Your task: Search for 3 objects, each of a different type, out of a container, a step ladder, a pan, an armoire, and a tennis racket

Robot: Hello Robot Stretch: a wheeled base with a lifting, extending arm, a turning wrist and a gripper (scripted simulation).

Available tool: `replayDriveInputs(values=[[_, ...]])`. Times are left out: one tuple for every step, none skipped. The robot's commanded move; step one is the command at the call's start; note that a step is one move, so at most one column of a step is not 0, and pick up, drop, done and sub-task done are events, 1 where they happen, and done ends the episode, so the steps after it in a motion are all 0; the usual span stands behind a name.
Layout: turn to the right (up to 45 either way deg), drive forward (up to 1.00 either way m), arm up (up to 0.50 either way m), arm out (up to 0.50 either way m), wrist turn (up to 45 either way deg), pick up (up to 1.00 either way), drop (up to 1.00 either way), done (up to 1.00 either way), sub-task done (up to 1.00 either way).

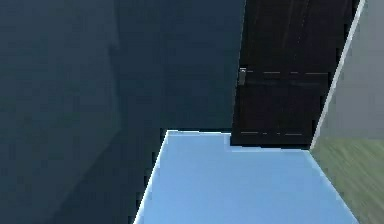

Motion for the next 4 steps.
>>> replayDriveInputs(values=[[0.0, 0.40, 0.00, 0.00, 0.0, 0.00, 0.00, 0.00, 0.00], [42.0, 0.00, 0.00, 0.00, 0.0, 0.00, 0.00, 0.00, 0.00], [0.0, 0.20, 0.00, 0.00, 0.0, 0.00, 0.00, 0.00, 0.00], [6.0, 0.00, 0.00, 0.00, 0.0, 0.00, 0.00, 0.00, 0.00]])
